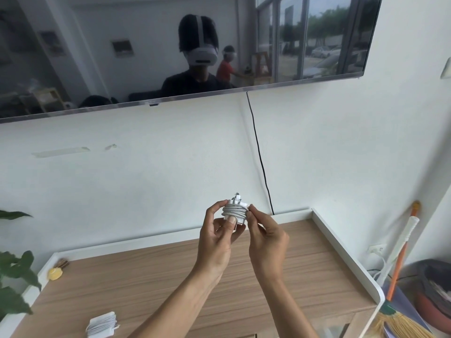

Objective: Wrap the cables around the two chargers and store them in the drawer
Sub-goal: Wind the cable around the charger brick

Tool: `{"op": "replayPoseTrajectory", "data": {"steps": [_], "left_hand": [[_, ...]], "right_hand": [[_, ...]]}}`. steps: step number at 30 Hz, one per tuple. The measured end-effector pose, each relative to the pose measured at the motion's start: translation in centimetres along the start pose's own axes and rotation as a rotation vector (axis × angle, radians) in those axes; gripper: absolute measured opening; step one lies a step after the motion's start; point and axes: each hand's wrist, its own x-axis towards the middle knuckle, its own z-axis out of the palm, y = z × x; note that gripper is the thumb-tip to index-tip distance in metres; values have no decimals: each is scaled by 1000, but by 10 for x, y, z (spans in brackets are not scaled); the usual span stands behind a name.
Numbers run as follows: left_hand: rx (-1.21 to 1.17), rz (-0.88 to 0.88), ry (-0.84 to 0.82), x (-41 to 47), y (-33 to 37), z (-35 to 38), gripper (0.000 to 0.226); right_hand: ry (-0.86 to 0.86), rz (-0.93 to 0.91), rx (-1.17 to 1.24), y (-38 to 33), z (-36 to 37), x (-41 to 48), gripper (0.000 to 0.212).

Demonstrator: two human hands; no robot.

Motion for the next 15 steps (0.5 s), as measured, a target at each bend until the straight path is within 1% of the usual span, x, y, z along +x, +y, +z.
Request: {"op": "replayPoseTrajectory", "data": {"steps": [2,9,12,15], "left_hand": [[12,5,-2,0,0,-2,31],[62,22,20,8,-1,-9,30],[110,52,5,8,1,-10,30],[124,60,2,8,2,-11,30]], "right_hand": [[-11,19,20,2,1,1,19],[-128,82,25,4,2,13,18],[-111,55,-19,7,3,12,17],[-78,-22,-80,8,6,9,16]]}}
